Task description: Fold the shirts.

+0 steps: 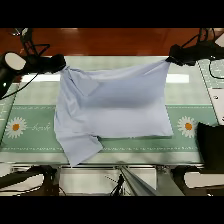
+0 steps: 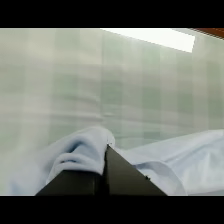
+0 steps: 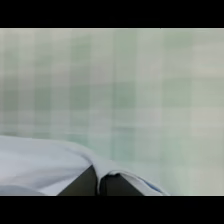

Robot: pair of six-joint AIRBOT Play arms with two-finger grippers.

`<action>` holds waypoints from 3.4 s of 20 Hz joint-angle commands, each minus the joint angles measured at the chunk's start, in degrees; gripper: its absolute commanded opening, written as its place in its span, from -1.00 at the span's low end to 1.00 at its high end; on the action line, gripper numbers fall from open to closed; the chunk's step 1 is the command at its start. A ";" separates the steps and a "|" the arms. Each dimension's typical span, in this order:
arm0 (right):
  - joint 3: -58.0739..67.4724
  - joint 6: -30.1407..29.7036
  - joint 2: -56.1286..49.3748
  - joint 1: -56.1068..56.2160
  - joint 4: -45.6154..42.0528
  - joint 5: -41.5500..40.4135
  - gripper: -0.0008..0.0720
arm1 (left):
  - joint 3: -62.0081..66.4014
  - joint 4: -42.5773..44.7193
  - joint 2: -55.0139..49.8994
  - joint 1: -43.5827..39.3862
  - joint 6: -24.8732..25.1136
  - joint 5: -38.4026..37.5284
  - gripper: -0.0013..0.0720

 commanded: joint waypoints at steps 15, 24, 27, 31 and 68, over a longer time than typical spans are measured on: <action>-13.73 -6.64 3.34 -17.70 -7.15 19.63 0.74 | -9.14 11.80 0.07 13.66 3.72 -44.98 0.95; -55.32 -15.93 29.44 -14.40 19.28 -0.22 0.74 | -38.97 -8.83 14.14 43.32 14.40 -40.54 0.95; -56.13 -15.52 30.29 -9.75 19.45 -1.14 0.74 | -43.54 -18.40 14.12 43.54 25.05 -36.50 0.95; -56.13 -14.36 30.29 -5.16 21.79 -2.03 0.74 | -45.64 -20.52 13.79 43.17 27.43 -30.56 0.95; -59.78 -8.74 21.40 -13.22 9.70 0.87 0.70 | -43.95 -22.60 4.79 31.08 32.09 -24.81 -0.91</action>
